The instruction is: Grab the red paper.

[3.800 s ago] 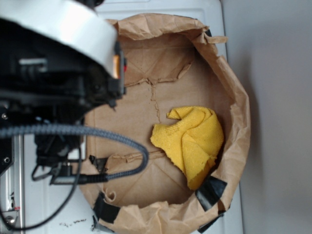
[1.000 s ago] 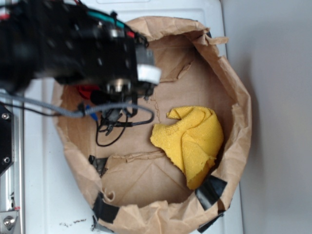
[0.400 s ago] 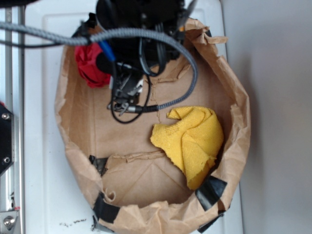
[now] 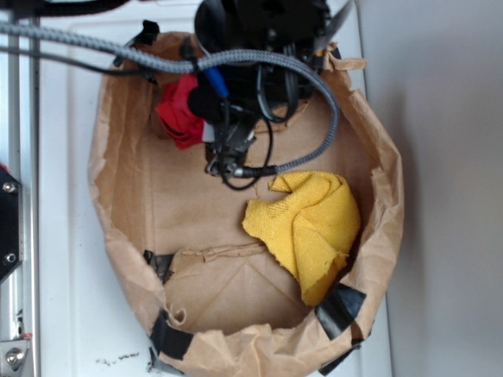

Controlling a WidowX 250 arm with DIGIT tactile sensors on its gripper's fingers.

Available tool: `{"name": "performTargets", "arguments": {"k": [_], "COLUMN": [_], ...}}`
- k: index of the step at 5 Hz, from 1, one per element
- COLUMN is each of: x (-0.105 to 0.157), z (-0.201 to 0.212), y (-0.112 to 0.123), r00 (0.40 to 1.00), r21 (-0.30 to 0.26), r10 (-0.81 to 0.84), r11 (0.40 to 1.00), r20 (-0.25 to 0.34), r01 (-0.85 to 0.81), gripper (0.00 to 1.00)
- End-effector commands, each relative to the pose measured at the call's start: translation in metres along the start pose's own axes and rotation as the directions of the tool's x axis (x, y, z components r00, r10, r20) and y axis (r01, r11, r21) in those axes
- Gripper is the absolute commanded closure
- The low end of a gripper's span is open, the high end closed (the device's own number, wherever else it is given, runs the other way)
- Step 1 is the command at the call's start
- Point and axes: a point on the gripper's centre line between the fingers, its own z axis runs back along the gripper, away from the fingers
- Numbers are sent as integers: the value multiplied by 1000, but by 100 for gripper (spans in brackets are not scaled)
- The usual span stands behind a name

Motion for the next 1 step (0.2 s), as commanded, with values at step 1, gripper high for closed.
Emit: {"name": "performTargets", "arguments": {"k": [1], "x": [-5], "z": [20], "y": [0], "r00": [996], "r21": [180], "r10": [-78], "r11": [981], "r20": [38], "r01": [70], "gripper": [0]}}
